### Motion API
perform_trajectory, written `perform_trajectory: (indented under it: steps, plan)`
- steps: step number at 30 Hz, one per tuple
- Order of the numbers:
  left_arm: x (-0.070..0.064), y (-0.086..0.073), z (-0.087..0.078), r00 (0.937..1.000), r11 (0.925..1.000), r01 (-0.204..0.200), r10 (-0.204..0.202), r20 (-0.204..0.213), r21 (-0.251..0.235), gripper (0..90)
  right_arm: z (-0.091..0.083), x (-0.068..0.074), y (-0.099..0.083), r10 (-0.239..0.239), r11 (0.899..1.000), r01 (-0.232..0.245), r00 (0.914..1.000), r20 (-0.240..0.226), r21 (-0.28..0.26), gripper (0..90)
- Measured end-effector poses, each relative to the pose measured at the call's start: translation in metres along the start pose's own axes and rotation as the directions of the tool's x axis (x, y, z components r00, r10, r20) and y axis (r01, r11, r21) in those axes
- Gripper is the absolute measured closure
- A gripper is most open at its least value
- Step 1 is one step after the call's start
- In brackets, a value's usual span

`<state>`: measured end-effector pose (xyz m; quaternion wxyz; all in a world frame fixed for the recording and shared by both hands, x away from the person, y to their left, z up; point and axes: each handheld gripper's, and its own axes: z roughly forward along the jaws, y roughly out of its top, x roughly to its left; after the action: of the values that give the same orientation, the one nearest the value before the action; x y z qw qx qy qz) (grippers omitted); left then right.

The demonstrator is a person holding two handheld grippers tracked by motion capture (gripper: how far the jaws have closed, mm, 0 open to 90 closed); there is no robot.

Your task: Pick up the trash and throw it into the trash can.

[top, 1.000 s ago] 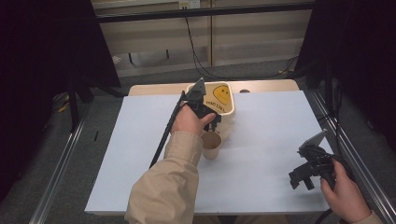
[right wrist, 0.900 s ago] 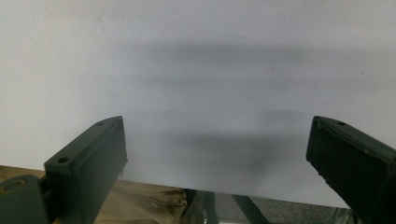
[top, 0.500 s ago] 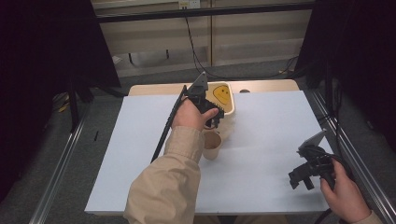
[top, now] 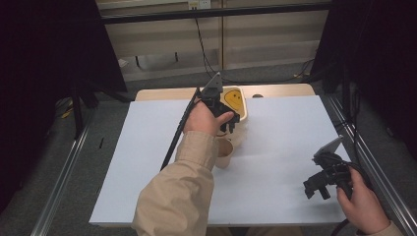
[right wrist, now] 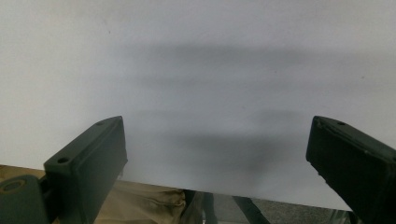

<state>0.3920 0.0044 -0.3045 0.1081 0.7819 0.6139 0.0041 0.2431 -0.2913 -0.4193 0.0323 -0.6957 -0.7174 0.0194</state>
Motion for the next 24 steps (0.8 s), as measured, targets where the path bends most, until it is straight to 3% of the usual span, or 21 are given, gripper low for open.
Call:
perform_trajectory:
  steps: [13, 16, 24]
  plan:
    - [-0.005, 0.000, 0.009, 0.9997, 0.9999, -0.016, 0.016, -0.016, 0.006, 5.0, 0.000, 0.001, 0.001, -0.001, 1.000, 0.001, 1.0000, -0.003, 0.002, 4.9]
    - [-0.008, -0.001, 0.017, 0.9999, 1.0000, -0.001, 0.001, -0.011, 0.003, 5.0, 0.001, 0.001, 0.001, -0.002, 1.000, 0.002, 1.0000, -0.005, 0.003, 4.9]
    - [-0.011, -0.003, 0.034, 0.9995, 0.9996, -0.015, 0.015, -0.028, 0.022, 4.9, 0.000, 0.000, 0.000, -0.006, 1.000, 0.006, 1.0000, -0.004, -0.002, 4.9]
